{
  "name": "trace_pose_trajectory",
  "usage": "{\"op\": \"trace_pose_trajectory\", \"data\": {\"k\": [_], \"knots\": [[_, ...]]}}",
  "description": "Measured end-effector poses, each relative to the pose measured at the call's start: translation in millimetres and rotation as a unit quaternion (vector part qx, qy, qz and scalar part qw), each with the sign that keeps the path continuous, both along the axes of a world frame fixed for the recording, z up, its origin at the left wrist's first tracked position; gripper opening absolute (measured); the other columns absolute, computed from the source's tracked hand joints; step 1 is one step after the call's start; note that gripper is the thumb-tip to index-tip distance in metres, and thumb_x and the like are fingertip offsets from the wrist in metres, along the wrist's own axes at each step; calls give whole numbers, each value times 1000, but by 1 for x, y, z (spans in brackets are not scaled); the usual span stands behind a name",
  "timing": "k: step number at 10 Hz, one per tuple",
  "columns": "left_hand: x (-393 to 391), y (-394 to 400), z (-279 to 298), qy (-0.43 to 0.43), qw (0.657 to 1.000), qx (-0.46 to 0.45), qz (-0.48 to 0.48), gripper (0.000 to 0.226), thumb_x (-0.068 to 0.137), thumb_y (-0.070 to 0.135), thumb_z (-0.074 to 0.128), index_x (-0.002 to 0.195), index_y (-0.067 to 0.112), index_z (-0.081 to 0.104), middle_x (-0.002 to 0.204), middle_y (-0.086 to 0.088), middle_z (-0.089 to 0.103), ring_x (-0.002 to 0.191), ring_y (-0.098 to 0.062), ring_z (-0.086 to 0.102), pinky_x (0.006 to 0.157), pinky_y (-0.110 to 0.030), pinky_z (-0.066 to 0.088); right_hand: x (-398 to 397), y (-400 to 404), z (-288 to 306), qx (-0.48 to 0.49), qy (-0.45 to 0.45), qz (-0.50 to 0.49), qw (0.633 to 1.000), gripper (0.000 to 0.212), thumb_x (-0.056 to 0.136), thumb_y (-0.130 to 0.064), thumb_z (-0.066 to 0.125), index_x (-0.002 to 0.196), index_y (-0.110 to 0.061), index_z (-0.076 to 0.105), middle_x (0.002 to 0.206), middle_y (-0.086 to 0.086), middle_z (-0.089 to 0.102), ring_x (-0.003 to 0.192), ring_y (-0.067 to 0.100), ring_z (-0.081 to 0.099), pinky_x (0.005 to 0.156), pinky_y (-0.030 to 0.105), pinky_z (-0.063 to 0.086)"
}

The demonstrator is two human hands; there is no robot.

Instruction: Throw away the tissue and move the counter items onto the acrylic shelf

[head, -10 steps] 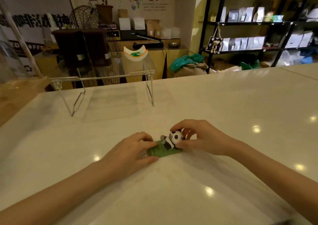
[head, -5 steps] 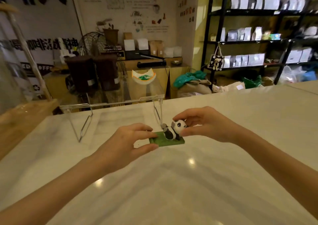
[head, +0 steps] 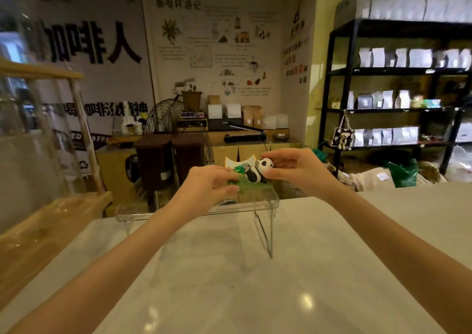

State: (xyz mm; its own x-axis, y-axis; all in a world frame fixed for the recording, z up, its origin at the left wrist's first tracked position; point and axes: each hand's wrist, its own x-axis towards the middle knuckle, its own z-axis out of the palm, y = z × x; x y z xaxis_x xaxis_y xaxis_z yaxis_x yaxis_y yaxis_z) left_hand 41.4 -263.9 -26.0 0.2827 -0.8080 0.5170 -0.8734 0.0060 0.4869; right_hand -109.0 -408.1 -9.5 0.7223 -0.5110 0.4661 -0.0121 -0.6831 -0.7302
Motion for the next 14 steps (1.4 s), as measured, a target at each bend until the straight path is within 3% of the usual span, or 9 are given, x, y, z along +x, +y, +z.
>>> {"op": "trace_pose_trajectory", "data": {"k": [1, 2, 3, 9, 10, 11, 12, 13, 14], "knots": [[14, -17, -4, -1, 999, 34, 2, 31, 79, 16, 66, 109, 9, 66, 121, -11, 62, 111, -18, 57, 103, -31, 43, 17, -13, -7, -11, 19, -22, 1000, 41, 76, -10, 70, 116, -12, 62, 110, 5, 69, 92, 8, 66, 75, 15, 55], [24, -32, -9, -5, 998, 67, 9, 33, 80, 18, 65, 111, 9, 64, 122, -9, 62, 110, -17, 57, 98, -27, 44, 28, -24, -17, -10, 25, -45, 999, 41, 75, -10, 71, 115, -10, 62, 112, 10, 69, 96, 17, 66, 85, 26, 55], [32, -44, -14, -11, 995, 101, 18, 34, 81, 19, 64, 113, 10, 63, 123, -10, 63, 111, -19, 57, 102, -33, 43, 36, -31, -25, -26, 46, -61, 997, 42, 76, -11, 71, 117, -10, 61, 112, 11, 69, 97, 19, 66, 91, 35, 54], [38, -56, -21, -32, 991, 129, 32, 33, 85, 24, 57, 116, 13, 61, 119, -11, 64, 103, -20, 59, 86, -28, 47, 46, -34, -38, -84, 59, -105, 989, 40, 83, -21, 63, 122, -12, 56, 119, 7, 65, 93, 8, 54, 82, 20, 43], [35, -55, -20, -23, 988, 146, 33, 33, 87, 29, 54, 115, 14, 61, 111, -10, 67, 91, -22, 63, 80, -33, 50, 46, -31, -40, -76, 69, -116, 988, 41, 86, -24, 59, 125, -15, 53, 121, 7, 64, 94, 7, 53, 80, 21, 43], [33, -55, -19, -22, 987, 158, 22, 38, 88, 34, 50, 120, 16, 58, 112, -10, 67, 85, -22, 63, 78, -38, 53, 42, -24, -42, -65, 80, -109, 989, 49, 88, -25, 56, 134, -17, 43, 129, 7, 58, 103, 12, 54, 86, 24, 45], [28, -51, -17, -30, 983, 179, 17, 44, 89, 35, 48, 130, 19, 46, 122, -11, 60, 75, -12, 54, 64, -23, 45, 31, -10, -43, -45, 114, -83, 989, 58, 89, -24, 55, 141, -15, 30, 140, 5, 49, 122, 17, 48, 98, 28, 40], [25, -44, -9, -40, 985, 169, 18, 46, 89, 36, 47, 132, 20, 43, 121, -14, 59, 67, -7, 51, 55, -17, 38, 15, 4, -36, -33, 72, -84, 993, 59, 87, -26, 57, 139, -17, 33, 141, 3, 47, 124, 15, 46, 101, 30, 41], [26, -29, 3, -16, 992, 122, 35, 48, 88, 38, 47, 133, 22, 41, 130, -8, 54, 101, -18, 54, 79, -25, 42, -15, 28, -21, -78, -77, -75, 991, 51, 81, -26, 64, 128, -24, 46, 119, -9, 59, 107, 4, 55, 94, 29, 50]]}}
